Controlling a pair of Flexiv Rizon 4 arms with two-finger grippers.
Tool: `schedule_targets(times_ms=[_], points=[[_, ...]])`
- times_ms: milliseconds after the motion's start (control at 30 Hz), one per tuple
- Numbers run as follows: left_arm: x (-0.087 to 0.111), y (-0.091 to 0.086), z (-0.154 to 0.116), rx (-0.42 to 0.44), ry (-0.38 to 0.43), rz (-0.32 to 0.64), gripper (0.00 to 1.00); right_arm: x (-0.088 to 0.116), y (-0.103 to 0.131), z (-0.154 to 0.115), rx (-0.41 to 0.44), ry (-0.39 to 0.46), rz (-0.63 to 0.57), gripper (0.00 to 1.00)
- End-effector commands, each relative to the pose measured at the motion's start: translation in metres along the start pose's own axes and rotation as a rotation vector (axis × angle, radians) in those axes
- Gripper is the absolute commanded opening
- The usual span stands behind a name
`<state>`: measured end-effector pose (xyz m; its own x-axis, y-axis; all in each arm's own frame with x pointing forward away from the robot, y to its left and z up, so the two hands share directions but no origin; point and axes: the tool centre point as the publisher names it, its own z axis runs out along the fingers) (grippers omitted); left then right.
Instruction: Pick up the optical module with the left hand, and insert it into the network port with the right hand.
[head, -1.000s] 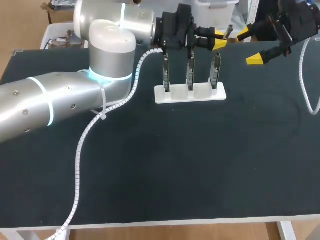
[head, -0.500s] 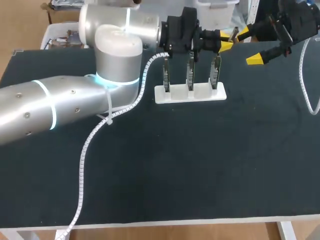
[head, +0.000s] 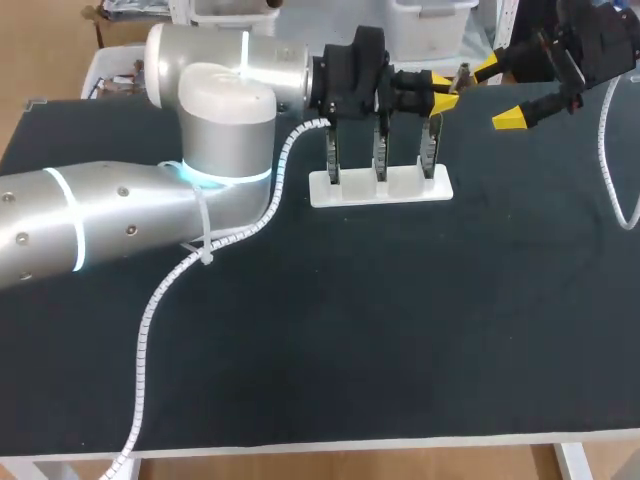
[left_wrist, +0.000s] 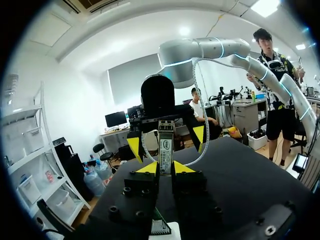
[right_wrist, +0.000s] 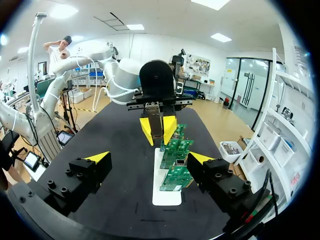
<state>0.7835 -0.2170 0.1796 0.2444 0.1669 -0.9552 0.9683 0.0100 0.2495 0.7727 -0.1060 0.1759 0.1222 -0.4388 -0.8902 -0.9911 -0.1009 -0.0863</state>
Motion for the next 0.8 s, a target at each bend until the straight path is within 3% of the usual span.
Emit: schedule_targets(times_ms=[33, 800], points=[[0.005, 0.002, 0.005, -0.016, -0.014, 0.004, 0.0, 0.0, 0.0, 0.0, 0.001, 0.0, -0.001, 1.0], [0.005, 0.01, 0.016, 0.021, -0.028, 0.015, 0.0, 0.0, 0.0, 0.0, 0.001, 0.0, -0.001, 1.0]])
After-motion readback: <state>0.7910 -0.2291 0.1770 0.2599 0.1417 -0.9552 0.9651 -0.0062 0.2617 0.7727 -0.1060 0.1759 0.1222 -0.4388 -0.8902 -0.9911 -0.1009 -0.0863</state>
